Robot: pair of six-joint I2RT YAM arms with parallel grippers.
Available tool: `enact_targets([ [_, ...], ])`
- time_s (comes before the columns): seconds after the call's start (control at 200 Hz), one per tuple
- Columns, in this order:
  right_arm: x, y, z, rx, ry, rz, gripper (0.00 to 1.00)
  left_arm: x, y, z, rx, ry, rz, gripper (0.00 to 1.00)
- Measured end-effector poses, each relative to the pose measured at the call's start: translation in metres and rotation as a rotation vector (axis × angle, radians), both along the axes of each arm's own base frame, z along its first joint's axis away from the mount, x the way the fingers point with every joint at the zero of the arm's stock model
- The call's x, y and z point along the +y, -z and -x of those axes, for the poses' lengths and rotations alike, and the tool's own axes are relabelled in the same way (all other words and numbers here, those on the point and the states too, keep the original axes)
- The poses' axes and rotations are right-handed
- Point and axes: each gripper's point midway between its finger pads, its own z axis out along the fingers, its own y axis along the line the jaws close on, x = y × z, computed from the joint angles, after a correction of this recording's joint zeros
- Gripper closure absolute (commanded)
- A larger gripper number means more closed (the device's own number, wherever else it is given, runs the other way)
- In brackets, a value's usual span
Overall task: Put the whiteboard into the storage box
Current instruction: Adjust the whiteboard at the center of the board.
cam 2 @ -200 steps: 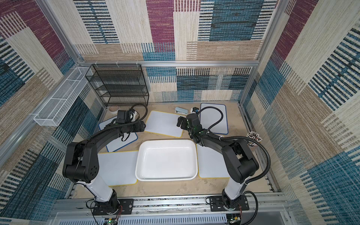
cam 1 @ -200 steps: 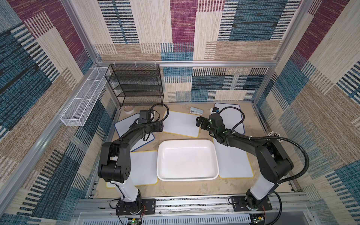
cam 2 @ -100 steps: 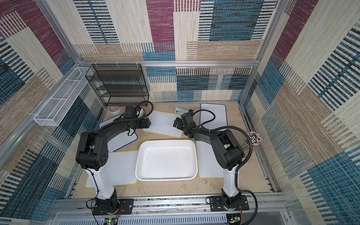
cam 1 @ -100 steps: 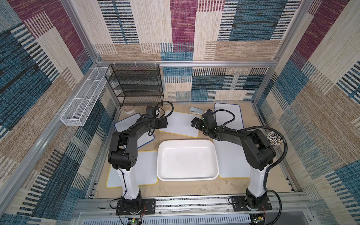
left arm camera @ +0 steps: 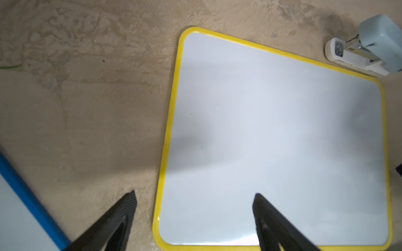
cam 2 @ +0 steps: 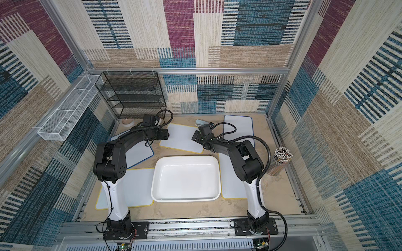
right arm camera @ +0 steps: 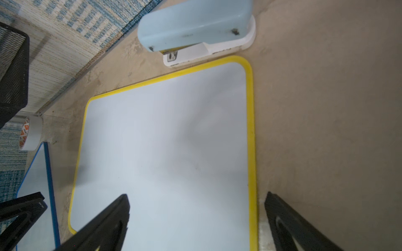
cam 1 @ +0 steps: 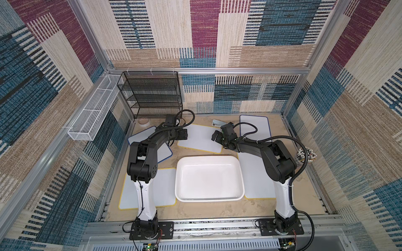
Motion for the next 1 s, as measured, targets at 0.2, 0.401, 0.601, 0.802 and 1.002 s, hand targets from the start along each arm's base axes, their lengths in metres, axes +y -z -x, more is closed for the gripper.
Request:
enact_targets([
  [0.2,-0.003,0.005,-0.005,0.017,0.027,0.027,0.00,-0.004,0.011,-0.006,0.041,0.008,0.005,0.15],
  [0.401,-0.004,0.010,-0.007,0.024,0.036,0.035,0.00,-0.006,0.021,-0.008,0.080,0.013,0.008,0.16],
  [0.601,-0.003,0.010,-0.014,0.014,0.047,0.042,0.00,-0.009,0.027,-0.008,0.111,0.022,0.024,0.16],
  [0.802,-0.003,0.011,-0.014,0.014,0.048,0.042,0.00,-0.013,0.031,0.000,0.150,0.032,0.042,0.19],
  [1.002,-0.003,0.011,-0.014,0.013,0.046,0.042,0.00,-0.016,0.034,0.014,0.173,0.047,0.069,0.21],
])
